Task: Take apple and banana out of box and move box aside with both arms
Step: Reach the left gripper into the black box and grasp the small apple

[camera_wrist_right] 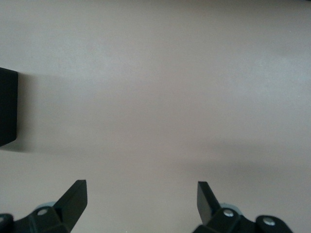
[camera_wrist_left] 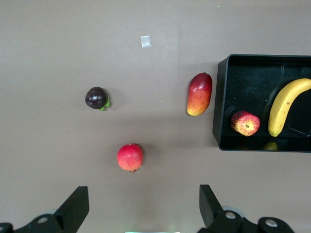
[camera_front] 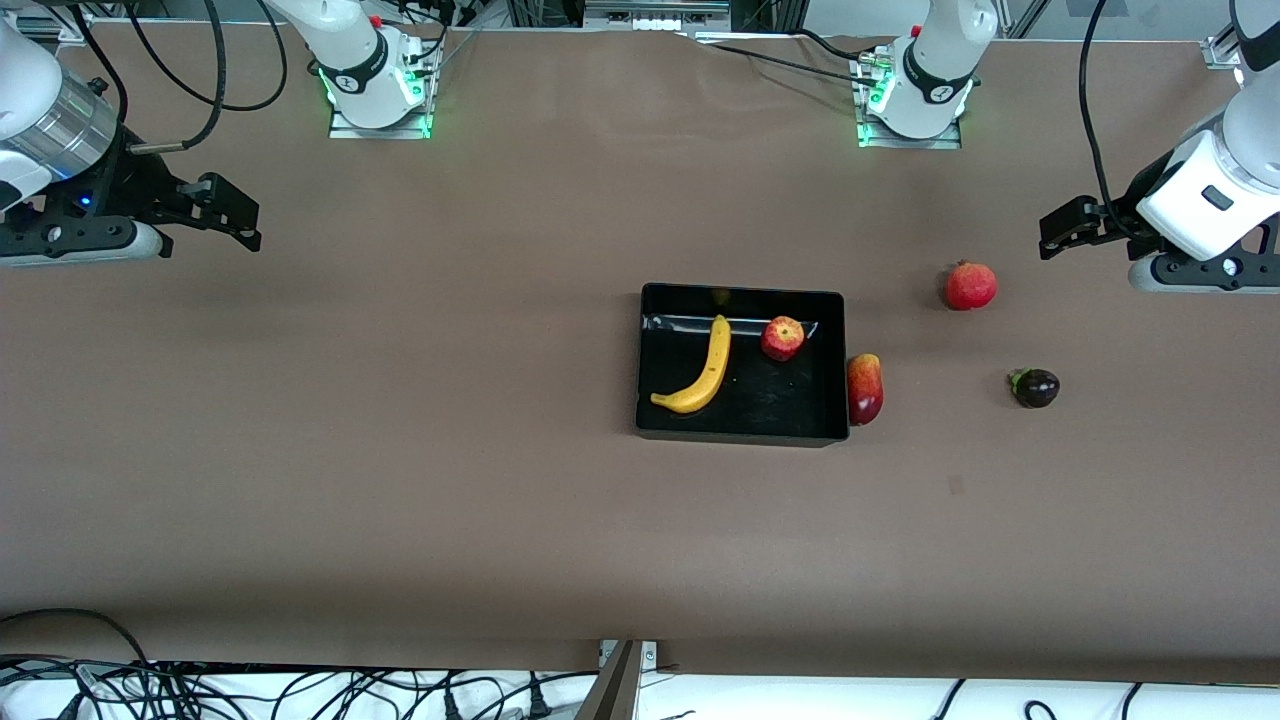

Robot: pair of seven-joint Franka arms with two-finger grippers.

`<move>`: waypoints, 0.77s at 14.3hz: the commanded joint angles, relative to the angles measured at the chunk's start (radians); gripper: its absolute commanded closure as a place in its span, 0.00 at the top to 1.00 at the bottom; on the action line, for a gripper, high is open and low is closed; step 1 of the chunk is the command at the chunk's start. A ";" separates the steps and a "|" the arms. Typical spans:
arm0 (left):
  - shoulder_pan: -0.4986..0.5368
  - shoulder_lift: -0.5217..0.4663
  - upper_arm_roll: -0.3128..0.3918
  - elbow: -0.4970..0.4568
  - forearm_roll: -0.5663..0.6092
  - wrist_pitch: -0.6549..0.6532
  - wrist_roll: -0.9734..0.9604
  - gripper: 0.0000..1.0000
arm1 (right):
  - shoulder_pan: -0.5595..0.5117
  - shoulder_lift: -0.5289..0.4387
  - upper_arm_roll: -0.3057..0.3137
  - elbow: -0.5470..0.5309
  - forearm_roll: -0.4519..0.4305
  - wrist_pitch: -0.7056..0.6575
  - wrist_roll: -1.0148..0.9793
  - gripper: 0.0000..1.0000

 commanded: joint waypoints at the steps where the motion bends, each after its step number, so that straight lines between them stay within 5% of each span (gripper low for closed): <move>1: 0.001 0.009 0.001 0.026 -0.021 -0.022 0.011 1.00 | -0.012 -0.009 0.011 0.006 0.002 -0.016 -0.008 1.00; 11: -0.009 0.055 -0.049 0.038 -0.029 -0.119 0.036 1.00 | -0.012 -0.009 0.011 0.006 0.002 -0.016 -0.005 1.00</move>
